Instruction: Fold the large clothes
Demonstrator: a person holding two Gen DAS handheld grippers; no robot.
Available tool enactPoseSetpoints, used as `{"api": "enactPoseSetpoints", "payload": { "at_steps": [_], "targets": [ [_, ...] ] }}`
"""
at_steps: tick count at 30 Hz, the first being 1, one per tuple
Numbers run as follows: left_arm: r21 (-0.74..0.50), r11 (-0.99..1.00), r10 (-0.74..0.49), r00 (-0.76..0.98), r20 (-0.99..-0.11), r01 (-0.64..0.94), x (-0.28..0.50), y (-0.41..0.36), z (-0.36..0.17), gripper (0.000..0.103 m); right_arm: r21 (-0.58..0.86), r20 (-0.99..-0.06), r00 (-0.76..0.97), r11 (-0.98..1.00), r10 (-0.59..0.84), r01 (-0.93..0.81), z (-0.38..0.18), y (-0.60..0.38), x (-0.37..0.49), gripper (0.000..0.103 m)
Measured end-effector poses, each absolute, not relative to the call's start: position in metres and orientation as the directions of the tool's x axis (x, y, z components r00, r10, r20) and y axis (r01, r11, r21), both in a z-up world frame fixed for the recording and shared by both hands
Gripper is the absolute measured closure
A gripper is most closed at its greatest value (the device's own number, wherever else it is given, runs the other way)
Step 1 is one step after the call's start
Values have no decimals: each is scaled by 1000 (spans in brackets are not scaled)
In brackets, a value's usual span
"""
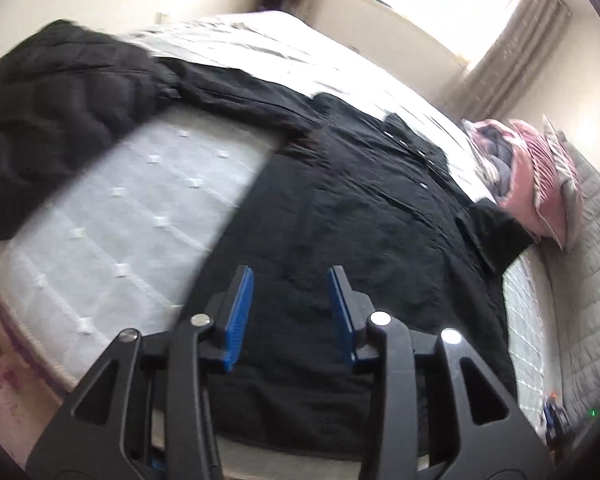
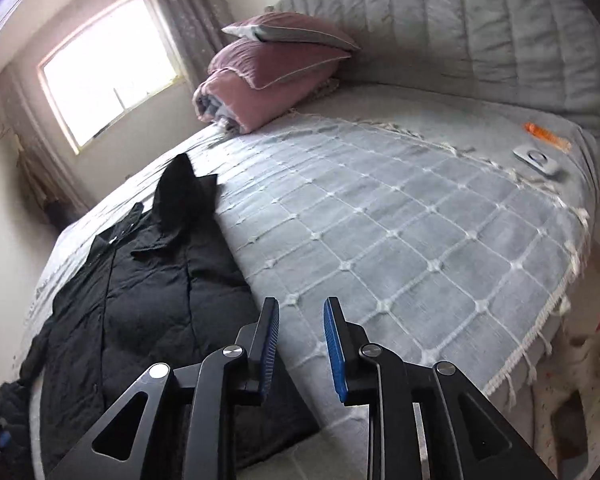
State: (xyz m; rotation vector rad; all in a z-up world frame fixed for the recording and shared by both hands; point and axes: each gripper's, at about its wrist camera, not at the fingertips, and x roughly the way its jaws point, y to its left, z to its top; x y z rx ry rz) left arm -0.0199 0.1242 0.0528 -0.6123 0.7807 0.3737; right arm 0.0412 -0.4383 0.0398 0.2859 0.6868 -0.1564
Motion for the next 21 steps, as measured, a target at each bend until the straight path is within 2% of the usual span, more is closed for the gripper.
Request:
{"api": "enactPoseSetpoints", "payload": {
  "at_steps": [2,3,4,5,7,11,14,16,18,21],
  "targets": [
    [-379,799,20,650,-760,-467,26,105,58,55,65,-655,755,995,-17,80,43,-394,79,76],
    [-380,813,-6,646,-763,-441,50,95,59,48,-29,-671,742,999,-10,-13,41,-367,97,73],
    [-372,826,-17,641,-767,-423,70,86,59,41,-120,-682,731,988,-13,-94,36,-342,113,62],
    [-353,844,-23,631,-775,-402,95,75,56,37,-222,-684,729,959,-23,-178,31,-314,134,42],
    [-300,875,-3,615,-789,-381,130,58,40,32,-372,-649,760,886,-35,-276,20,-271,168,23],
    [-114,935,93,543,-835,-336,161,30,-21,32,-594,-651,751,691,-111,-413,-24,-208,239,22],
    [-23,939,173,526,-833,-344,164,30,-41,32,-625,-675,729,615,-115,-481,-53,-176,290,22],
    [-15,934,178,505,-845,-356,168,35,-48,32,-645,-688,712,567,-139,-512,-75,-159,327,22],
    [-61,927,147,505,-851,-371,171,41,-49,32,-677,-673,723,525,-158,-515,-92,-146,354,22],
    [-72,926,142,517,-844,-371,173,41,-50,32,-696,-655,740,507,-156,-509,-96,-147,379,24]
  ]
}}
